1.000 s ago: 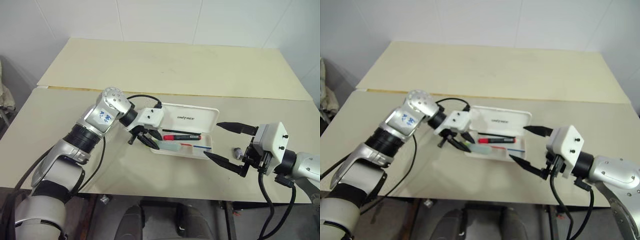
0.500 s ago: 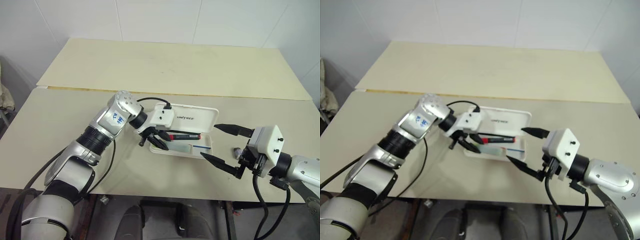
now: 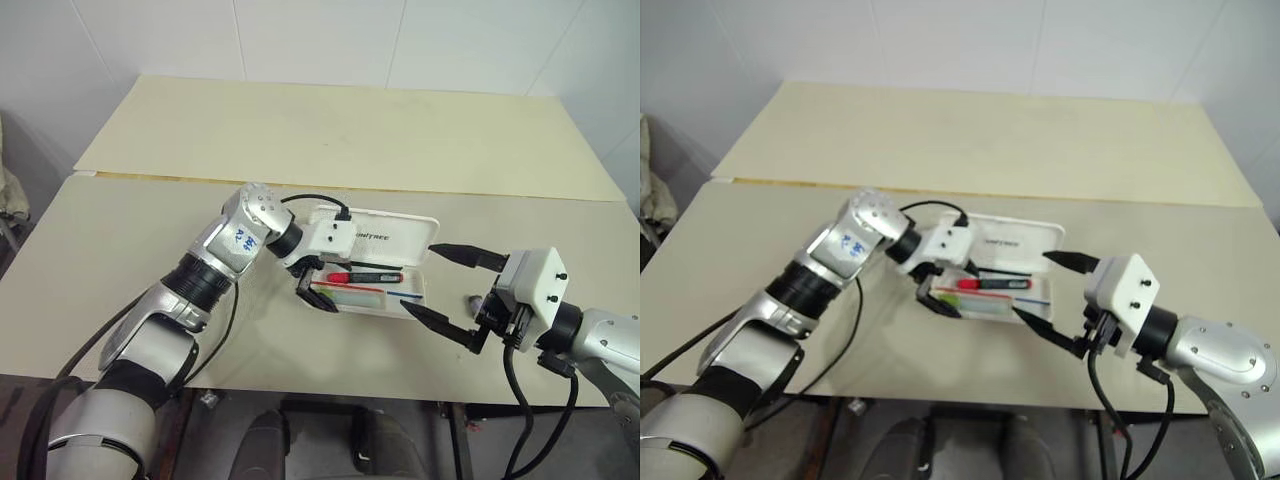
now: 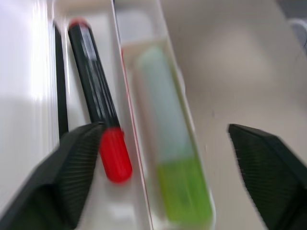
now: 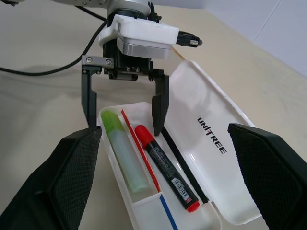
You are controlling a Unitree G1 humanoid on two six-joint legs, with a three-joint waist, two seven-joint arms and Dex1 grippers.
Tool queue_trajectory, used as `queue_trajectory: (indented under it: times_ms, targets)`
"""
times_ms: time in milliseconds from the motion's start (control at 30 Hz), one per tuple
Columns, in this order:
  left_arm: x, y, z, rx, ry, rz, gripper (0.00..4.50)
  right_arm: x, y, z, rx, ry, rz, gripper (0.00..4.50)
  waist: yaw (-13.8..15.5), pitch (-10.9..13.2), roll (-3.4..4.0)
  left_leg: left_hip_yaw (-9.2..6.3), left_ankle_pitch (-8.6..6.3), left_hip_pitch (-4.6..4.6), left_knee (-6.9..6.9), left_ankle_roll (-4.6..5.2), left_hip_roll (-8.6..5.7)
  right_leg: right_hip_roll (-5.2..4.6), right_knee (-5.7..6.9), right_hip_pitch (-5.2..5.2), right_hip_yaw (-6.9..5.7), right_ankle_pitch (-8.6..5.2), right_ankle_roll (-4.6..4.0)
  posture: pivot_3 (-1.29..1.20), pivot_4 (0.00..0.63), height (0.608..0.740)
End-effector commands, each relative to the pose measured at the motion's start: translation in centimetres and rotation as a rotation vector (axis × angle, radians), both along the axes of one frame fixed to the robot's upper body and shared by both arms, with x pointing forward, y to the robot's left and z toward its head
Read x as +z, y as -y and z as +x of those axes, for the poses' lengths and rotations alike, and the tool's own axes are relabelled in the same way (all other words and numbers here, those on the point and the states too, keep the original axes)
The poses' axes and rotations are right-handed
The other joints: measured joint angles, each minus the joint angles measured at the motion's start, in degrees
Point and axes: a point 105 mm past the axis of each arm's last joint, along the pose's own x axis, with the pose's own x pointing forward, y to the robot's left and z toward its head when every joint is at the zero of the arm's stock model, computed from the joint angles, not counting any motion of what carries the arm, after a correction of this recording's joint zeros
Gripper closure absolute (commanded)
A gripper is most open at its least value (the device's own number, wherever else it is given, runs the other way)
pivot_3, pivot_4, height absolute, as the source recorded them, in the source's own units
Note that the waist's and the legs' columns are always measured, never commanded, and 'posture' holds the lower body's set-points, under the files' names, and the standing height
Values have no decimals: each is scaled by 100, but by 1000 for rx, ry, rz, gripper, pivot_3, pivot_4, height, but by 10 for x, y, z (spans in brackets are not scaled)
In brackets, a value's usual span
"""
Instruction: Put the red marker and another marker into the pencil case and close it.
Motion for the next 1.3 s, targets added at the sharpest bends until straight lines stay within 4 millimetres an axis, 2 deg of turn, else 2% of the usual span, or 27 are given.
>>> queue_trajectory:
  times_ms: [33, 200, 300, 467, 567, 767, 967, 1300]
  targets:
    - [20, 4, -4, -41, 31, -79, 67, 7, 0, 0, -14, 30, -5, 0, 1, 0, 0, 0, 0, 1, -1, 0, 2, 1, 0, 0, 0, 0, 0, 0, 150, 740]
    - [29, -9, 6, -31, 75, -121, 67, 0, 19, 12, -144, -68, -39, 0, 7, 0, 1, 0, 0, 0, 1, 0, 11, 10, -1, -1, 0, 5, -8, 0, 150, 740]
    - [33, -25, 10, -65, 109, -152, 67, -7, 33, 16, -264, -158, -69, 0, 8, -1, 2, 3, 0, 0, 2, 0, 16, 13, -6, -1, -1, 4, -24, 0, 150, 740]
    - [48, -43, 4, -182, 115, -283, 67, -13, 54, 21, -464, -286, -46, 0, 15, -1, 2, 10, 0, -4, 2, 0, 36, 27, -20, -3, -1, 12, -44, 0, 150, 740]
    - [51, -54, 7, -190, 152, -311, 67, -26, 68, 19, -621, -394, -18, 0, 10, -2, 2, 10, 0, -6, 1, 0, 38, 31, -22, -4, 0, 14, -43, 0, 150, 740]
    - [57, -60, 10, -191, 184, -362, 67, -51, 86, 6, -804, -555, 37, 0, 18, -5, 11, 8, 0, -29, 3, -1, 44, 40, -17, -25, 2, 29, -24, 0, 150, 740]
    - [59, -59, 14, -178, 198, -398, 67, -64, 87, 1, -862, -592, 81, 0, 12, -5, 12, 5, 0, -40, 3, 0, 41, 44, -30, -27, 0, 38, -13, 0, 150, 740]
    - [62, -62, 7, -198, 200, -409, 67, -77, 92, 20, -938, -646, 122, 0, -5, -6, 15, 5, 1, -38, 4, 1, 46, 52, -29, -29, 1, 41, -23, 0, 150, 740]
